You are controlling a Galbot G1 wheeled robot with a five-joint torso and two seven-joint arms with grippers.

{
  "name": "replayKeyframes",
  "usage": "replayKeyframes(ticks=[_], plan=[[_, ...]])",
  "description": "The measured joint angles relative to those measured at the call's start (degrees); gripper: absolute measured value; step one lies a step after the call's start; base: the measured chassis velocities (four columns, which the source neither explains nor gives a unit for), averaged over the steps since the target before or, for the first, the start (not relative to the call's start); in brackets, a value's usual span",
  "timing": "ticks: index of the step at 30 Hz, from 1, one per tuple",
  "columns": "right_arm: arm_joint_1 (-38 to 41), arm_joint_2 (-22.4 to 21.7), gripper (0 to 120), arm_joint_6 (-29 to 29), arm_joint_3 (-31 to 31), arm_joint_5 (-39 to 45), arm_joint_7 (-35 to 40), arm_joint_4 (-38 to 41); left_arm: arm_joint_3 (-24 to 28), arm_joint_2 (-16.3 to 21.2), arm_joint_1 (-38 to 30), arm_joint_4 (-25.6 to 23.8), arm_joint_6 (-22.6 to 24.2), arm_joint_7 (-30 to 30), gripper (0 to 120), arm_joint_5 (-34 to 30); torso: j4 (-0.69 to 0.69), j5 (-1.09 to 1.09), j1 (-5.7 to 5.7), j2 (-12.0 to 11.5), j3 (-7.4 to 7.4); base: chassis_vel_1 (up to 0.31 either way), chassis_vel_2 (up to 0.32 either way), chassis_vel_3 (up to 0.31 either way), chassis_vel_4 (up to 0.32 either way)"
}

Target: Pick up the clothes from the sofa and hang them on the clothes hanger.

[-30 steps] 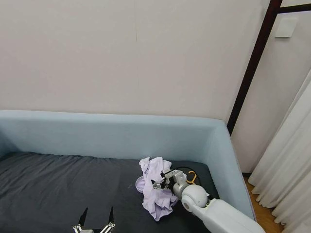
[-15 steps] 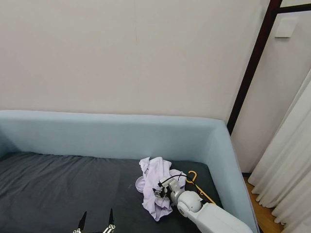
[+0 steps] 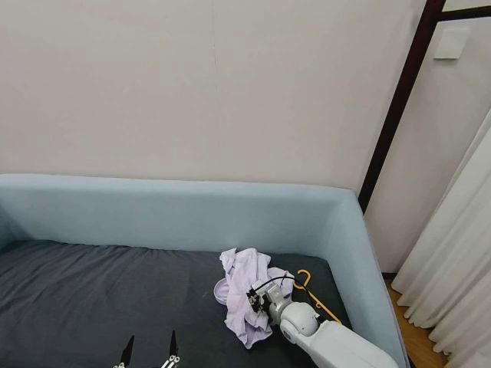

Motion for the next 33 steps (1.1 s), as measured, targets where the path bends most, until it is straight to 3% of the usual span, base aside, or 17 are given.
replayKeyframes(ticks=[8, 18, 33], plan=[[-0.4, -2.42, 0, 0.37, 2.6, 2.58, 1.79, 6.16, -0.01, 0.0, -0.47, 0.39, -0.03, -0.14, 100, -0.21, 0.0, 0.0, 0.0, 0.0, 0.0, 0.0, 0.0, 0.0, 0.0], [1.94, -9.33, 0, 0.21, 5.61, 8.54, 3.42, 23.82, 0.24, 0.22, -0.93, 0.4, -0.02, -0.21, 100, -0.33, 0.0, 0.0, 0.0, 0.0, 0.0, 0.0, 0.0, 0.0, 0.0], [11.18, -16.73, 0, -2.64, 11.35, 21.89, 8.14, 40.29, 0.26, 2.39, -0.76, -0.82, 0.21, -0.41, 100, -2.16, 0.0, 0.0, 0.0, 0.0, 0.0, 0.0, 0.0, 0.0, 0.0]])
